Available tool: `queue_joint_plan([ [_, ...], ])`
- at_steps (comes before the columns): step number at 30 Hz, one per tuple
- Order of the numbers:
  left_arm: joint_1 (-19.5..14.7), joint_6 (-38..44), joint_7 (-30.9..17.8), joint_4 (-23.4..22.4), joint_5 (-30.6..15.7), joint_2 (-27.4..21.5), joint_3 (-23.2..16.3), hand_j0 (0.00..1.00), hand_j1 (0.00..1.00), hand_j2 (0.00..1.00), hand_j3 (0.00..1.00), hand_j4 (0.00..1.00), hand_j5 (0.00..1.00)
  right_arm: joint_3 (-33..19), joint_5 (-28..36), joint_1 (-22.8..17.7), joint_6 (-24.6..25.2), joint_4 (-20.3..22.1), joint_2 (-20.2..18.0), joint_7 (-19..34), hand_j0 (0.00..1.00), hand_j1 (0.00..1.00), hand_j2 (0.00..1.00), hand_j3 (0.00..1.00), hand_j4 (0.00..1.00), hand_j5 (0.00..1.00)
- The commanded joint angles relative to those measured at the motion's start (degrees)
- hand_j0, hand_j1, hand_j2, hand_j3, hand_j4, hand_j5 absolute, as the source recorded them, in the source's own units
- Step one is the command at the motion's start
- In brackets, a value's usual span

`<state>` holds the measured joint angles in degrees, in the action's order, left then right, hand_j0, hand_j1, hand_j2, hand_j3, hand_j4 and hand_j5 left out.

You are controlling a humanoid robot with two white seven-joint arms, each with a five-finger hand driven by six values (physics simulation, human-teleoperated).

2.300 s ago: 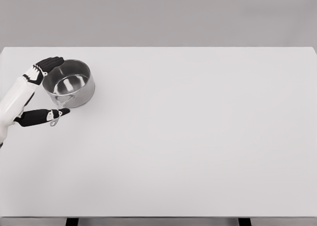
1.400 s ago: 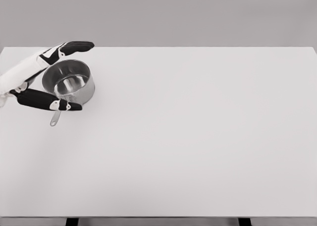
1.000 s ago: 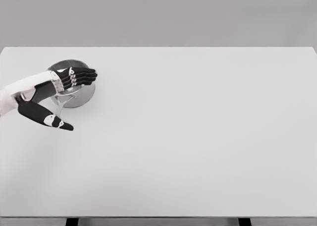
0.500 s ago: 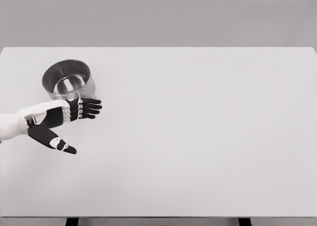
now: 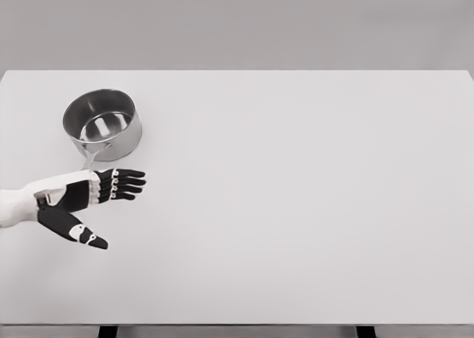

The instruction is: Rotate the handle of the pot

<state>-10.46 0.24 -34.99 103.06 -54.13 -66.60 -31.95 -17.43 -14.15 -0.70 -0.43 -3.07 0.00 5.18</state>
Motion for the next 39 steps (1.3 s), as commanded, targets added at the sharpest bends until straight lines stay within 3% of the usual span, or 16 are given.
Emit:
queue_joint_plan([
  [1, 0.09, 0.03, -0.01, -0.23, -0.27, -0.46, 0.05, 1.00, 1.00, 1.00, 1.00, 1.00, 1.00, 0.03, 0.00, 0.00, -0.01, -0.01, 0.00, 0.01, 1.00, 1.00, 1.00, 1.00, 1.00, 1.00],
  [39, 1.93, -0.06, -0.01, -6.91, 2.54, -3.19, 0.66, 1.00, 1.00, 1.00, 1.00, 1.00, 1.00, -0.06, 0.00, 0.00, -0.01, -0.01, 0.00, 0.01, 1.00, 1.00, 1.00, 1.00, 1.00, 1.00],
])
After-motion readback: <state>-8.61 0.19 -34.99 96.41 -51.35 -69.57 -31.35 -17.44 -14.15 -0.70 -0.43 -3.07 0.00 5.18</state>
